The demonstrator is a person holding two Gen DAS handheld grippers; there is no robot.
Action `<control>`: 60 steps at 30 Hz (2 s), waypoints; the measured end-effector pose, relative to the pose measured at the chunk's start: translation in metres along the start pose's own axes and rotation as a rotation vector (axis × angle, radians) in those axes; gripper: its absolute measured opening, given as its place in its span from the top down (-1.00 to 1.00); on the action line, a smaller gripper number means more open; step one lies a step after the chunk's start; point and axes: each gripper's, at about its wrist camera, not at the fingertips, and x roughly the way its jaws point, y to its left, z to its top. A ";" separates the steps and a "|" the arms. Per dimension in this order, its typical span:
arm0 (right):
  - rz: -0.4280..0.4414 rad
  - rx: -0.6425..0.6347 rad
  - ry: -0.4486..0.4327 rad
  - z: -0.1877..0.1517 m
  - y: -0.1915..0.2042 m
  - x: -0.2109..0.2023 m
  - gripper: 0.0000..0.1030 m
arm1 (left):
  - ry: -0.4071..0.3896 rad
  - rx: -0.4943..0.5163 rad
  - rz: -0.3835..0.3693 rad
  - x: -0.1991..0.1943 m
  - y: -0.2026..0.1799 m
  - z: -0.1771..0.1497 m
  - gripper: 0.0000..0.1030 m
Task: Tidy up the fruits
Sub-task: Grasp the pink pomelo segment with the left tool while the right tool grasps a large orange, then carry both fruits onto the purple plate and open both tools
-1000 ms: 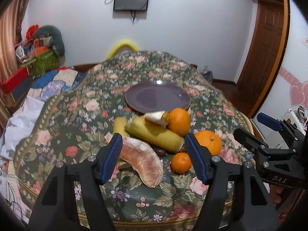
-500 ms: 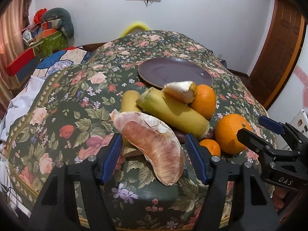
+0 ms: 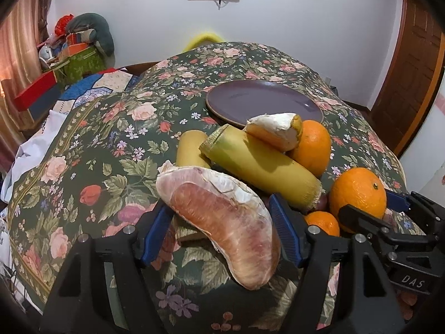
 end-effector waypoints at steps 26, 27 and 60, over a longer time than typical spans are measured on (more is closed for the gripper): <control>-0.024 0.021 -0.050 0.010 -0.003 -0.024 -0.27 | -0.098 -0.005 -0.041 -0.048 0.006 0.017 0.33; -0.025 0.022 -0.057 0.011 -0.003 -0.027 -0.27 | -0.107 -0.005 -0.044 -0.051 0.005 0.019 0.33; -0.107 -0.017 -0.258 0.100 -0.029 -0.023 -0.27 | -0.165 0.042 -0.147 -0.012 0.001 0.111 0.33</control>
